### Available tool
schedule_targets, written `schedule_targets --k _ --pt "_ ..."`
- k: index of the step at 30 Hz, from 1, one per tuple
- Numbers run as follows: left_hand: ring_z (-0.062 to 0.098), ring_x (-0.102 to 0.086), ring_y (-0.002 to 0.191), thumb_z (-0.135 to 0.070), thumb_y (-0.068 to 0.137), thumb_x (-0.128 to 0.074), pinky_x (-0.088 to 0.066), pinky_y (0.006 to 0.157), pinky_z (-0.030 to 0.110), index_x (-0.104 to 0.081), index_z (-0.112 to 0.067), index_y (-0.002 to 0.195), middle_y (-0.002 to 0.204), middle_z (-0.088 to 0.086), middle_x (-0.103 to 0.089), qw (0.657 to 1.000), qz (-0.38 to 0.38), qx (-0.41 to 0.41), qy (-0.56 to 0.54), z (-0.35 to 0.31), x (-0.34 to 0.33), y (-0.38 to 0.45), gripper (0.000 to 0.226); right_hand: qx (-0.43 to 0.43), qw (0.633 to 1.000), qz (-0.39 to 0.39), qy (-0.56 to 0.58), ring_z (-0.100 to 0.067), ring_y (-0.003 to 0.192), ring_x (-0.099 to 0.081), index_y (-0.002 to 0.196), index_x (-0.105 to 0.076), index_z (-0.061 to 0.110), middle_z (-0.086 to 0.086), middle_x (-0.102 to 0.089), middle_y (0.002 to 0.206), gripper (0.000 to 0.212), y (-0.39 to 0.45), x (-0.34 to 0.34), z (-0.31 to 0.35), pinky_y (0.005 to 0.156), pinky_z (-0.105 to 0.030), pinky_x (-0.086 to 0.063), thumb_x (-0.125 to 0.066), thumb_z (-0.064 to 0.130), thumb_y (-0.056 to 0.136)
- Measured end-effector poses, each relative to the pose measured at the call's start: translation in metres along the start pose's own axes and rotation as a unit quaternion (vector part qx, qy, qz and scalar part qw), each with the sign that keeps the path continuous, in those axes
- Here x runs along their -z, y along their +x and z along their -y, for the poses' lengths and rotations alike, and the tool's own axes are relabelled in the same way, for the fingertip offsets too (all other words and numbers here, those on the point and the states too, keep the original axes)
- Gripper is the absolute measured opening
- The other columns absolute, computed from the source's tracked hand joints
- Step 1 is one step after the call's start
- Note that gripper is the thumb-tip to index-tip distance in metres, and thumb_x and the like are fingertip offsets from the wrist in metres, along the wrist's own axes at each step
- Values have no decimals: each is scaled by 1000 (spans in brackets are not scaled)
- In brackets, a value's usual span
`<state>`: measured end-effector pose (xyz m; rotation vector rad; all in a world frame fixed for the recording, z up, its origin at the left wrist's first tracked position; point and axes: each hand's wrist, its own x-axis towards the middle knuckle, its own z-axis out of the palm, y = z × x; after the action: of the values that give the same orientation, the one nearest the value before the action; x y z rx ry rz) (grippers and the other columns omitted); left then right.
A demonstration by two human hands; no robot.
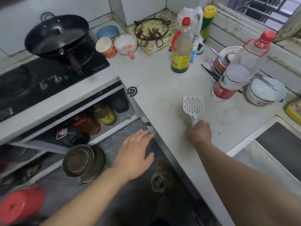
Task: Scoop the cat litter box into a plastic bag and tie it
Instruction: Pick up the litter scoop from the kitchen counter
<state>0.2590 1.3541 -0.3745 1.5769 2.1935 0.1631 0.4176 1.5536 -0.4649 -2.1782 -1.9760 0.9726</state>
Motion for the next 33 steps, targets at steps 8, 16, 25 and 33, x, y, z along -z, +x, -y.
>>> schedule_targets --k 8,16,25,33 --pt "8 -6 155 -45 98 -53 -5 124 36 -21 -36 157 166 -15 -15 998 -26 12 -50 43 25 -41 68 47 998 -39 6 -27 81 -45 93 -43 7 -15 -49 106 15 -64 -9 35 71 -32 -37 -55 17 93" --pt "10 -15 153 -45 96 -54 -15 126 35 -30 -33 156 165 -12 -23 990 -93 15 -105 150 50 -133 66 107 988 -90 69 -31 72 -58 82 -58 1 -14 -64 82 25 -209 -57 107 59 -32 -36 -65 24 81" --pt "9 -13 153 -47 95 -53 -12 126 35 -28 -34 156 165 -12 -22 978 -155 59 -128 275 69 -267 68 250 962 -67 88 -10 64 -49 76 -54 13 -3 -58 79 18 -407 -142 201 53 -27 -30 -69 22 79" --pt "9 -17 153 -48 92 -56 -16 124 35 -32 -36 154 164 -13 -26 952 -218 155 -150 353 71 -371 68 391 920 12 32 -21 78 -54 84 -52 16 -1 -54 88 15 -523 -210 252 69 -35 -44 -62 27 86"
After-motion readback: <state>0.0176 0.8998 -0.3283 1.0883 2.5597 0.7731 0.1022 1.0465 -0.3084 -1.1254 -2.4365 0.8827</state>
